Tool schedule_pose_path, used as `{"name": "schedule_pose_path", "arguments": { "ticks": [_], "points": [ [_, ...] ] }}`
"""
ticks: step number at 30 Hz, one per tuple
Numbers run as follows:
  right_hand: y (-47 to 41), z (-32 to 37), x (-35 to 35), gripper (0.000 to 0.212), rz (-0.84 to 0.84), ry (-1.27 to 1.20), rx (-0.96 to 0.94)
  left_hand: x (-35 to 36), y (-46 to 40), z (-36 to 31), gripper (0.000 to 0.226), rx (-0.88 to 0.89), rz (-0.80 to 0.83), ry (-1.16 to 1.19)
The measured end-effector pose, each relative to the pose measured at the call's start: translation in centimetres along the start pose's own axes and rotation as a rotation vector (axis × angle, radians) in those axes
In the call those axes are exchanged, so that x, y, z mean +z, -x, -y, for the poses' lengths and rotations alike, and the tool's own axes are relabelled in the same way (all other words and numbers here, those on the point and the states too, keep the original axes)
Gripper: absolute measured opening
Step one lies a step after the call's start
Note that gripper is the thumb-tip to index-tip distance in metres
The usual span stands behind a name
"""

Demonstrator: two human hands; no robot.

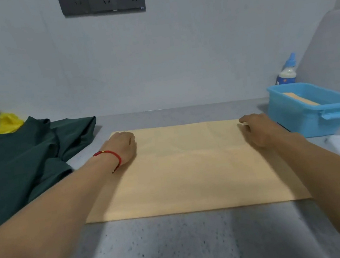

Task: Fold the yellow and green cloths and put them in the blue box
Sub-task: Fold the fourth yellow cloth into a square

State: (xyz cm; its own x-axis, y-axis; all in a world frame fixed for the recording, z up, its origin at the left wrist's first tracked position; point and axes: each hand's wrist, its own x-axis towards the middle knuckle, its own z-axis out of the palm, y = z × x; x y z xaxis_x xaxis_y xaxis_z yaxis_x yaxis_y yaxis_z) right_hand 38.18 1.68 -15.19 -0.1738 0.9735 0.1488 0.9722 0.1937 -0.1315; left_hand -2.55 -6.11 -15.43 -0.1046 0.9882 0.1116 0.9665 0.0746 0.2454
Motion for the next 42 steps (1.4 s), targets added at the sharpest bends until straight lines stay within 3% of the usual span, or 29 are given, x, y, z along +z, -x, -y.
{"name": "schedule_pose_path", "arguments": {
  "ticks": [3, 8, 12, 14, 17, 19, 26, 29, 34, 39, 42],
  "points": [
    [-2.4, -0.6, 0.7, 0.043, 0.015, 0.009, 0.003, 0.1, -2.8, 0.8, 0.038, -0.001, -0.029, -0.017],
    [-5.5, -0.8, 1.3, 0.035, 0.016, 0.087, -0.014, -0.4, -6.5, 1.5, 0.051, -0.01, 0.128, -0.057],
    [-5.1, -0.9, 0.7, 0.029, -0.072, 0.089, -0.065, -1.7, -7.7, 1.2, 0.054, -0.018, 0.141, -0.172],
    [-4.2, -0.8, -0.2, 0.021, -0.147, 0.068, -0.083, -2.2, -7.3, 1.3, 0.044, -0.007, 0.13, -0.219],
    [-2.1, -1.0, -2.4, 0.009, -0.19, 0.009, -0.112, -2.9, -5.8, 1.2, 0.017, 0.017, 0.033, -0.197],
    [-0.6, -1.3, -3.8, 0.015, -0.203, -0.037, -0.129, -3.9, -4.3, 0.8, 0.009, 0.044, -0.046, -0.173],
    [6.4, -1.3, -6.8, 0.02, -0.288, -0.069, -0.174, -6.4, 3.8, 1.1, 0.018, 0.12, -0.277, -0.059],
    [10.1, -1.4, -6.5, 0.021, -0.304, -0.04, -0.182, -5.9, 7.6, 1.1, 0.017, 0.088, -0.27, -0.02],
    [16.9, -1.6, -3.5, 0.024, -0.341, -0.132, -0.119, -2.7, 15.0, 1.2, 0.028, 0.108, -0.352, 0.045],
    [20.4, -1.6, -1.1, 0.009, -0.326, -0.276, -0.001, -0.6, 20.0, 1.4, 0.032, 0.171, -0.441, 0.113],
    [21.2, -1.6, -0.4, 0.014, -0.321, -0.259, 0.044, -0.2, 21.0, 1.5, 0.034, 0.135, -0.449, 0.129]
  ]
}}
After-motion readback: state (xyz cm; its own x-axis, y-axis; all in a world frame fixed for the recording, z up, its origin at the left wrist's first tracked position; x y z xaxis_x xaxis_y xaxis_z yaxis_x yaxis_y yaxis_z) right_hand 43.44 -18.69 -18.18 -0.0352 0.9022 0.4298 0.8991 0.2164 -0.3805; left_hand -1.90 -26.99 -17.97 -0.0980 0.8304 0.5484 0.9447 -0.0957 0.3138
